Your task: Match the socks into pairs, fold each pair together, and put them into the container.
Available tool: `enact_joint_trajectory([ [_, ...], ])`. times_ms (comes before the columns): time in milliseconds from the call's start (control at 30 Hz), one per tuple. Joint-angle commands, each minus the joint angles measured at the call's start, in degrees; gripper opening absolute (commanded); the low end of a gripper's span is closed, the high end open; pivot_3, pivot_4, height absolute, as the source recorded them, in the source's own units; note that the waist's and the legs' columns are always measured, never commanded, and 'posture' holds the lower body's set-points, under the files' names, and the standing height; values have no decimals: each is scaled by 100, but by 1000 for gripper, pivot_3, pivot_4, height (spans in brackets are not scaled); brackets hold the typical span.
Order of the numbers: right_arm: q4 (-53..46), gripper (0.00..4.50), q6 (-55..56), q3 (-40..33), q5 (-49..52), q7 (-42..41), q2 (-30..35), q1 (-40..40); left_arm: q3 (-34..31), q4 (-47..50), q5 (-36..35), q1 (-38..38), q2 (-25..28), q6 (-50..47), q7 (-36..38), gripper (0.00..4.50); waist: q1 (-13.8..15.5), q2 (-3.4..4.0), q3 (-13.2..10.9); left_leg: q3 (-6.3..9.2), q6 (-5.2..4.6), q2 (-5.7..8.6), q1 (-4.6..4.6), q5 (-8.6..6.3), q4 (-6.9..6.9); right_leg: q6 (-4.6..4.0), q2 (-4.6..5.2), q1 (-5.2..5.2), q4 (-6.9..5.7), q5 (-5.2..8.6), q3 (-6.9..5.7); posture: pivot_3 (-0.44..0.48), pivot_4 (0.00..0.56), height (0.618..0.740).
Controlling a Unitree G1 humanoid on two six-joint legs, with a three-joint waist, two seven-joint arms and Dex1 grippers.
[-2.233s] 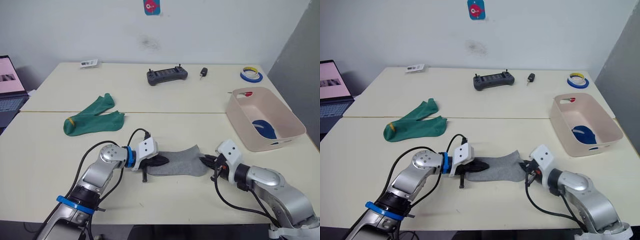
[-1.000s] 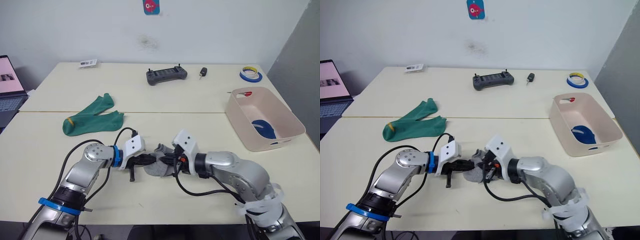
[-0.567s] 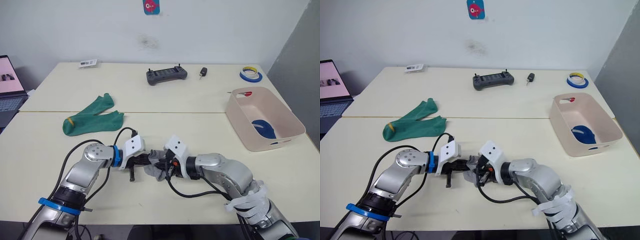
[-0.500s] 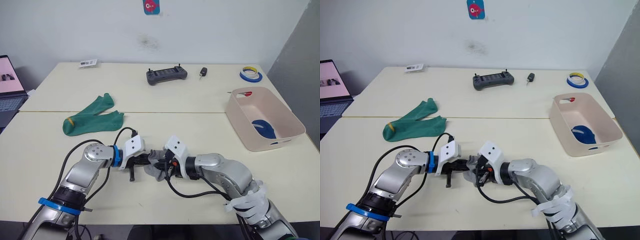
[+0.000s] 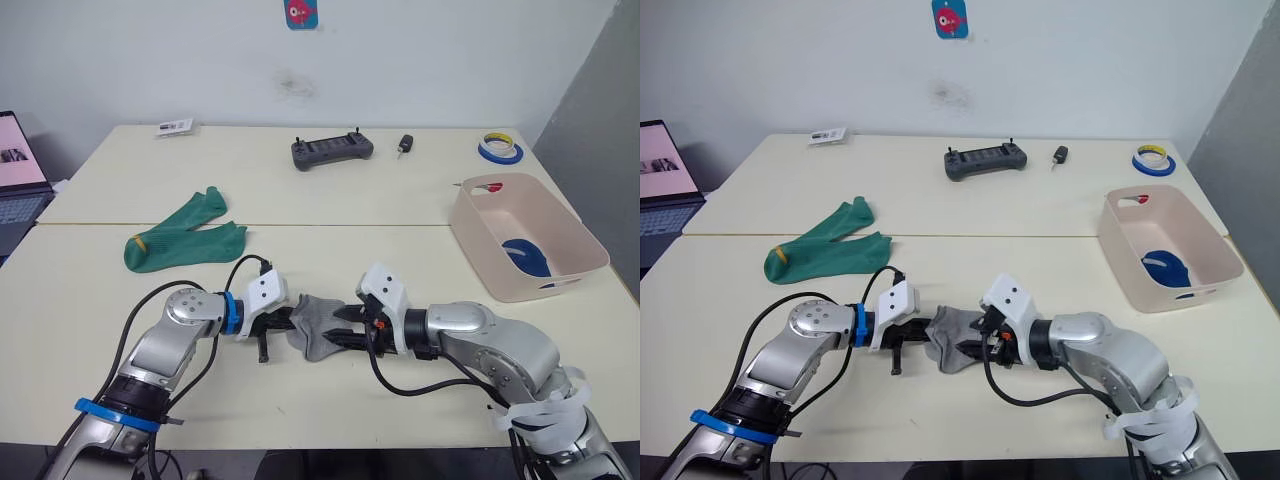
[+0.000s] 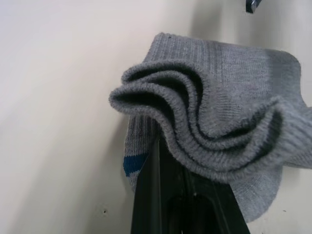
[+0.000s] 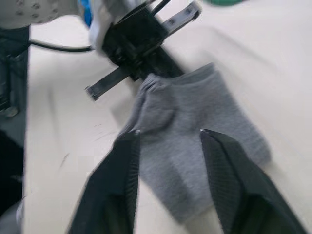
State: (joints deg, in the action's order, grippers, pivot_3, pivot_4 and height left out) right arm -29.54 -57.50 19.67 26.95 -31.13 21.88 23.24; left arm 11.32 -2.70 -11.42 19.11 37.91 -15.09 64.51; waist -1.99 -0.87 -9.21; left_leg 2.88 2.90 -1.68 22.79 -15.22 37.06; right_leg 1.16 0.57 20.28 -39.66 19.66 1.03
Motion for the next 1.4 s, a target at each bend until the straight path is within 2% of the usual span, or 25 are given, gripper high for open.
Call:
enact_joint_trajectory([
  [33, 385, 785, 731, 336, -491, 91, -103, -92, -373, 146, -242, -52, 85, -169, -44, 0, 3, 0, 0, 0, 0, 0, 0, 0, 0, 0, 0, 0, 0, 0, 0, 0, 150, 740],
  [100, 654, 41, 1069, 588, -783, 67, -102, -129, -567, 186, -408, -59, 168, -182, 34, 0, 11, 0, 0, 1, 0, -1, 2, 0, 0, 0, -2, 2, 0, 0, -1, 0, 150, 740],
  [267, 1013, 16, 1478, 970, -1208, -71, -131, -124, -1124, 262, -952, 278, 251, -449, 75, 0, 14, -3, -3, -1, 1, 0, 7, 0, 1, 0, -1, 5, 1, 0, -1, 0, 150, 740],
  [433, 1129, 16, 1629, 1244, -1546, -167, -138, -63, -890, 1193, -1330, 378, 231, -972, 234, 0, 15, -3, -2, -4, 1, 4, 8, 1, 1, 0, -1, 1, 8, 0, 0, 0, 150, 740],
  [533, 1212, 16, 1504, 1311, -1637, -186, -215, -49, -455, 1451, -1032, 137, 187, -743, 253, 0, 6, -3, -2, -4, 2, 3, 5, 1, 1, 0, -1, -1, 9, 0, 2, 0, 150, 740],
  [667, 1179, 16, 1510, 1267, -1732, -237, -209, -89, -99, 920, -288, 113, 138, 93, 51, 0, 14, -3, -2, -1, 2, 0, -1, 1, 0, 0, -3, 0, 0, 0, 2, 0, 150, 740],
  [1000, 930, 16, 1527, 1223, -1860, -324, -9, -202, -144, -448, 514, 145, 333, 1004, -213, 0, 21, -3, -2, 0, 1, 1, 1, 0, 0, 0, -10, 0, 2, 0, 0, 0, 150, 740],
  [1233, 332, 16, 1496, 903, -1825, -419, 187, -70, -704, 120, -424, 166, 298, 681, 106, 0, 21, -3, -3, 1, 1, 0, 7, 0, 1, 0, -7, 3, 1, 0, -2, 0, 150, 740],
  [1333, 209, 16, 1350, 673, -1701, -392, 96, -17, -833, 919, -1192, 205, 350, -158, 347, 0, 19, -3, -3, 2, 1, -1, 7, 1, 1, 0, 1, 3, 1, 0, -1, 0, 150, 740],
  [1400, 285, 16, 1349, 668, -1739, -365, 29, 3, -734, 1359, -1450, 156, 422, -589, 490, 0, 16, -3, -3, 3, 1, -1, 7, 1, 1, 0, 3, 1, 1, 0, 0, 0, 150, 740],
])
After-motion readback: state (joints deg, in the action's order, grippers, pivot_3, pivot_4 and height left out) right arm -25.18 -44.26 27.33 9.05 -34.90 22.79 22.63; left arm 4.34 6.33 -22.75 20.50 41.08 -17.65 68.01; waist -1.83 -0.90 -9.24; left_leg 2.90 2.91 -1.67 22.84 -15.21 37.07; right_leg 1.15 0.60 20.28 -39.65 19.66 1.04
